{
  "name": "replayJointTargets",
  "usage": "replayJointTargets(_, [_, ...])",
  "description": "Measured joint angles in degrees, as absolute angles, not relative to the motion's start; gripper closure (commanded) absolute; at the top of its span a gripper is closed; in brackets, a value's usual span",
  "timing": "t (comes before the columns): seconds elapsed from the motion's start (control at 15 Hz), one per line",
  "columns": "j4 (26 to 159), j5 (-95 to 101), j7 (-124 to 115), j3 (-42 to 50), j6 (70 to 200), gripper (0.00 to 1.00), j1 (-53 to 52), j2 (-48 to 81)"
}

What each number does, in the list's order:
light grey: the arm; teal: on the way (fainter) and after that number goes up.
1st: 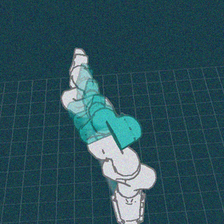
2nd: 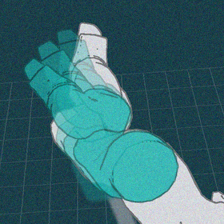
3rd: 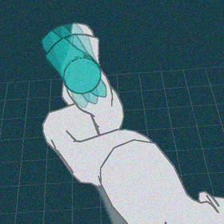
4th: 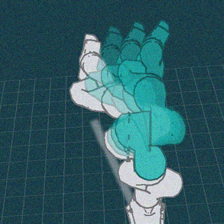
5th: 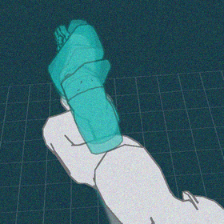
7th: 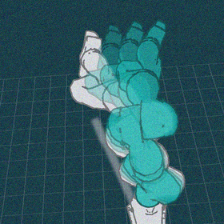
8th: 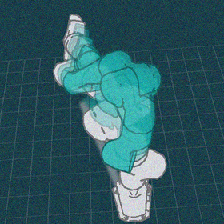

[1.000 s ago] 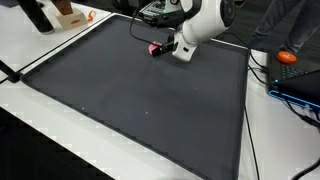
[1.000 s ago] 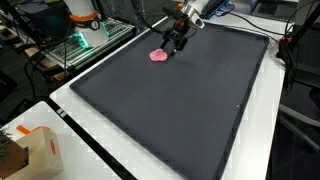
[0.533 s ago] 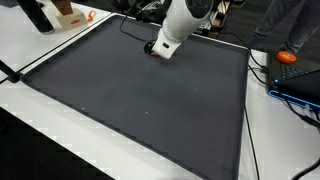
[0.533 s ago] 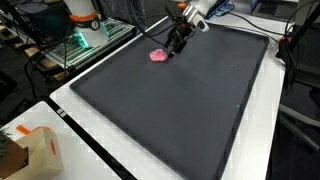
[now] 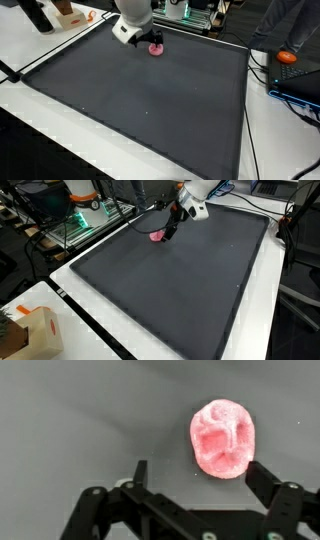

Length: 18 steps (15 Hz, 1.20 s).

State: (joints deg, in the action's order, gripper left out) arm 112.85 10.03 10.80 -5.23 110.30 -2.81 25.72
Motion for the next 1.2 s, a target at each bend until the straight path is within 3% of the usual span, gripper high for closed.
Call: replayJointTargets(1.2, [130.4, -18.9, -2.9, 1.8, 126.7, 0.00, 5.6, 16.0])
